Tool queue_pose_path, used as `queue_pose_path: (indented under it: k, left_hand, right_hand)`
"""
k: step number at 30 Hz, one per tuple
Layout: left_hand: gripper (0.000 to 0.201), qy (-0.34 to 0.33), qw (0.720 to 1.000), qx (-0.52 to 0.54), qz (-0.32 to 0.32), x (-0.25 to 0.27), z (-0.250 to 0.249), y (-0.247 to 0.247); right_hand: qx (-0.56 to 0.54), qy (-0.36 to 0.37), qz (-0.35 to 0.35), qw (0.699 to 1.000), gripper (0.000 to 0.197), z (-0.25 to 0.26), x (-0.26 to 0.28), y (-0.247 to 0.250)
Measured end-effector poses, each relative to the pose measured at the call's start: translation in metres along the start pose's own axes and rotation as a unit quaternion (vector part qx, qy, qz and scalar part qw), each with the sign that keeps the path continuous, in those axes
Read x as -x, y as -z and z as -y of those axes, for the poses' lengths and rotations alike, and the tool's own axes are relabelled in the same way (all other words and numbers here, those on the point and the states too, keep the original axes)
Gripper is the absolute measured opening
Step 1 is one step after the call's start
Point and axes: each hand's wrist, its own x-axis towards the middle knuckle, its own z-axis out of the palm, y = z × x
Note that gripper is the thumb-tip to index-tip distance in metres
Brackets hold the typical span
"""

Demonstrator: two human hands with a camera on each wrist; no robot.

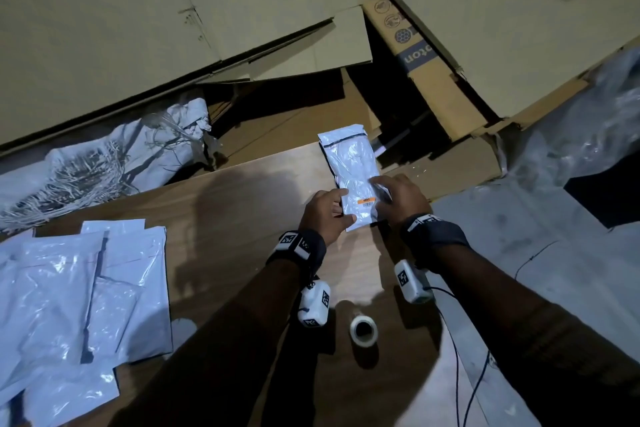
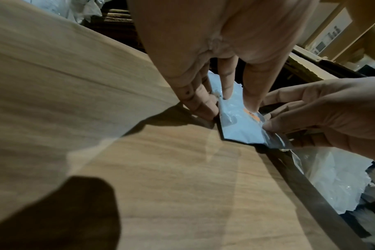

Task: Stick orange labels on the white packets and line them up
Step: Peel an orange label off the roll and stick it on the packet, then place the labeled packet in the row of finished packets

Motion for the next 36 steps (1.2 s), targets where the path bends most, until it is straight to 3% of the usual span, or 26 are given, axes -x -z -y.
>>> queue_pose_path:
  k: [4,8,13,21,24,28,36]
  left_hand:
    - [0.052,-0.012,1.0,-0.023,0.006,0.0,0.0,0.005]
    - [0.046,-0.029,0.999,-0.038,0.004,0.005,-0.001,0.013]
    - [0.032,-0.043,0.997,0.032,-0.052,0.037,-0.002,0.03]
    - [0.021,-0.09,0.988,0.094,-0.08,0.127,0.012,0.079]
    - [0.02,-0.096,0.988,0.074,-0.093,0.168,0.033,0.103]
    - [0.026,-0.089,0.982,0.091,-0.137,0.221,0.067,0.136]
    - [0.031,-0.047,0.972,0.107,-0.205,0.322,0.162,0.223]
  right_hand:
    - [0.006,-0.006,0.003,1.0,0.061,0.001,0.002,0.003]
    - [-0.016,-0.012,-0.038,0.999,0.055,0.007,0.014,0.009]
    - [-0.058,0.016,-0.057,0.997,0.033,0.035,0.051,0.027]
    - [-0.042,0.043,0.045,0.997,0.022,0.106,0.125,0.042]
    - [-0.05,0.065,0.08,0.993,0.022,0.14,0.151,0.02]
    - [-0.08,0.087,0.1,0.988,0.04,0.18,0.18,-0.025]
    - [-0.105,0.089,0.152,0.979,0.032,0.276,0.241,-0.145]
